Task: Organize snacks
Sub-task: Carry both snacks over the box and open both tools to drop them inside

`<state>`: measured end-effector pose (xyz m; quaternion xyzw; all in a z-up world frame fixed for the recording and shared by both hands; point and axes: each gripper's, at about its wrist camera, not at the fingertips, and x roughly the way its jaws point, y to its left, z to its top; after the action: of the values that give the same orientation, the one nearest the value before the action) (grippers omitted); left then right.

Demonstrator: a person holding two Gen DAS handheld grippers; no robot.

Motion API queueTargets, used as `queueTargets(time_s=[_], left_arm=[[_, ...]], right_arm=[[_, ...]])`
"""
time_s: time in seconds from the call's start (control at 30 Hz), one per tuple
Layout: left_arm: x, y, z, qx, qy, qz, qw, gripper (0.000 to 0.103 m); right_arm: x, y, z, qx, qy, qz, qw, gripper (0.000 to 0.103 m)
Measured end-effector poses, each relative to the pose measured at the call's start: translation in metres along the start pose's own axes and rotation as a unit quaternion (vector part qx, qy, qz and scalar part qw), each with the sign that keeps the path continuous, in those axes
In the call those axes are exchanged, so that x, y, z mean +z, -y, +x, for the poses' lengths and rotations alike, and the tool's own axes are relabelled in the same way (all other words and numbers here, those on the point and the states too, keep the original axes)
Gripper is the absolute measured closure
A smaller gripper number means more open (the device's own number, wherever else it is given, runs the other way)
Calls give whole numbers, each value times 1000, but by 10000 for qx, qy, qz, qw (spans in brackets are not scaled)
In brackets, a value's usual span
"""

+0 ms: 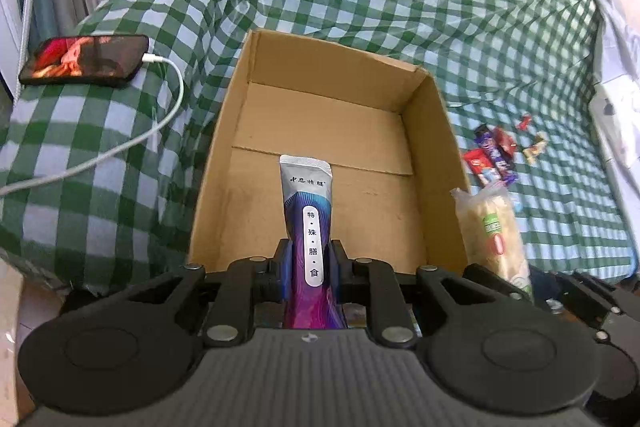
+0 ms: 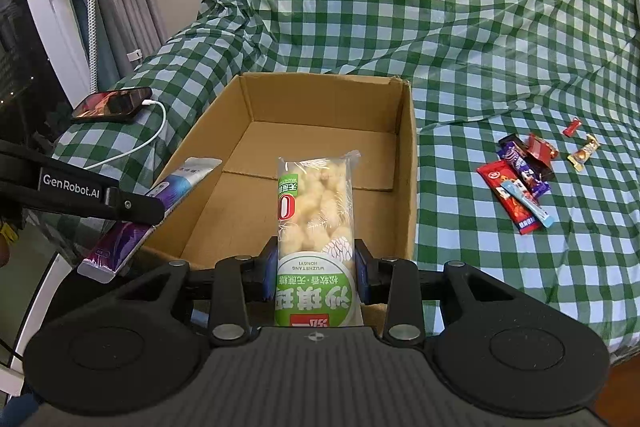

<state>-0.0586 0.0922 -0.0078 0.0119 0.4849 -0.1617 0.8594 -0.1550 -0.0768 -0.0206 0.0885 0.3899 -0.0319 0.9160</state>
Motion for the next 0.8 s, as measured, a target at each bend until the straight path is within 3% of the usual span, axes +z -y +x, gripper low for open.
queueTargets(time_s=[0.2,0.33,0.8], left_arm=[[21,7,33,760,-12,508,9958,83],[36,12,62,1016,-192,694,9922,83],[52,21,138,1238,-808,982,9841,82]], right_arm=[[16,8,31,71,-59,128,9999,65],[24,15,60,153,-171,260,9994,65],[35,38,139,177,-619,594,9962,65]])
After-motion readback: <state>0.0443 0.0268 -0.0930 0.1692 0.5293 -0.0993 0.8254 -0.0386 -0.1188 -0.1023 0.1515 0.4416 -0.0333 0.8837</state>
